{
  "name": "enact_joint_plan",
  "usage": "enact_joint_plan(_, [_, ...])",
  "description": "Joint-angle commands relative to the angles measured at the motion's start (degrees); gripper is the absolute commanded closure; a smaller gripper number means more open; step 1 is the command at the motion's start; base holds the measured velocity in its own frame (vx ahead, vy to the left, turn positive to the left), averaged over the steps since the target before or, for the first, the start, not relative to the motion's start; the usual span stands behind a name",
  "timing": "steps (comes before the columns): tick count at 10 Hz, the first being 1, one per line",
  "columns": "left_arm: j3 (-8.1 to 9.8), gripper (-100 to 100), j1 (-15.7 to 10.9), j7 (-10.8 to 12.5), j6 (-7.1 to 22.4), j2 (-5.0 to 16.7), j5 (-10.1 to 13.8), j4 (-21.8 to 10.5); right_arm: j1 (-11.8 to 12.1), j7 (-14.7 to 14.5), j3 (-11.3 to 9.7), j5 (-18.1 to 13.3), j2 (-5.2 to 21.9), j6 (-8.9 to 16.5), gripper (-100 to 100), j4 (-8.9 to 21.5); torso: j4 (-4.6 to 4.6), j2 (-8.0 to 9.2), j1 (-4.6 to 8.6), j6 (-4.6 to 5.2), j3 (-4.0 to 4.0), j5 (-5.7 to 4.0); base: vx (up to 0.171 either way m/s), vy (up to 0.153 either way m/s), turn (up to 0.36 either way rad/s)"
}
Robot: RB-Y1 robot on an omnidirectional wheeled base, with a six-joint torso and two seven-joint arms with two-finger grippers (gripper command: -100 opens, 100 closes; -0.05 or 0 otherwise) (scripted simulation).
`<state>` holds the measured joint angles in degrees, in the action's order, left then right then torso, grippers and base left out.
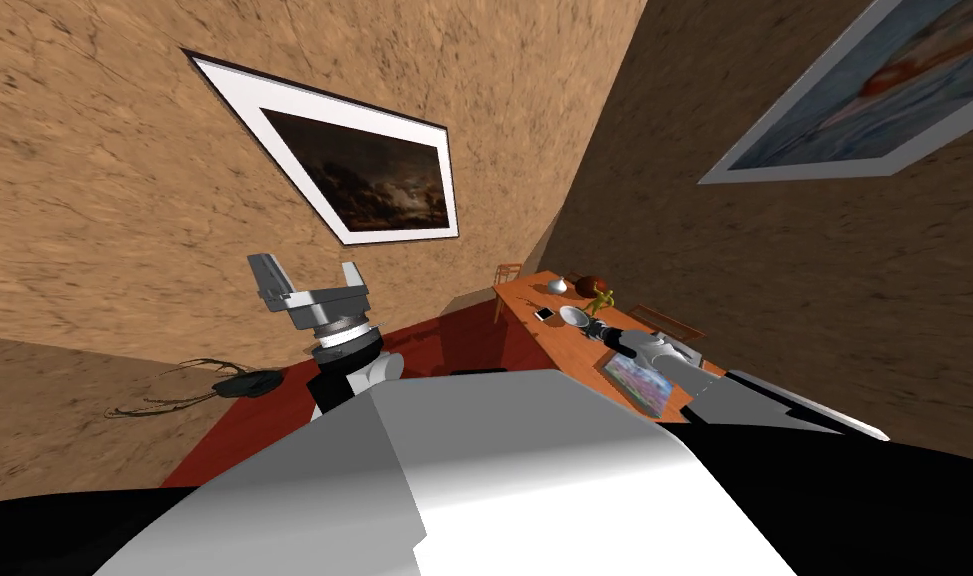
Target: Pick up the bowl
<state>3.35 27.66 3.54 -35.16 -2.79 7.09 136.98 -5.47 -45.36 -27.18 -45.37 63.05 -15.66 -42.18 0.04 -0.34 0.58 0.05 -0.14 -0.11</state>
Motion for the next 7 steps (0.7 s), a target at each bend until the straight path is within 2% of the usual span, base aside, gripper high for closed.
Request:
enact_joint_plan(1, [0.00, 0, 0.0, 0.0, 0.0, 0.0, 0.0, 0.0, 0.6, -0.1, -1.7, -0.3, 1.0, -0.2, -100, -0.4, 0.00, 0.00, 0.00, 0.00, 0.00, 0.00, -0.001, -0.107, 0.106])
enact_joint_plan(3, [0.00, 0, 0.0, 0.0, 0.0, 0.0, 0.0, 0.0, 1.6, -0.8, -3.3, -0.5, 1.9, -0.4, -100, -0.7, -0.03, -0.15, 0.12, -0.02, -0.08, -0.03, 0.004, -0.103, 0.138])
enact_joint_plan(4, [0.00, 0, 0.0, 0.0, 0.0, 0.0, 0.0, 0.0, 2.6, -1.4, -4.9, -0.7, 2.9, -0.6, -100, -1.1, -0.03, -0.13, 0.14, 0.01, -0.08, -0.04, -0.013, -0.136, 0.248])
enact_joint_plan(5, [0.00, 0, 0.0, 0.0, 0.0, 0.0, 0.0, 0.0, 2.6, -1.4, -4.9, -0.7, 2.9, -0.6, -100, -1.1, -0.02, -0.11, 0.24, -0.04, -0.06, -0.05, -0.010, -0.125, 0.110])
enact_joint_plan(7, [0.01, 0, 0.0, 0.0, 0.0, 0.0, 0.0, 0.0, 4.2, -2.1, -7.3, -1.1, 4.1, -0.7, -100, -1.7, -0.03, -0.15, 0.25, -0.01, -0.08, -0.07, -0.008, -0.139, 0.201])
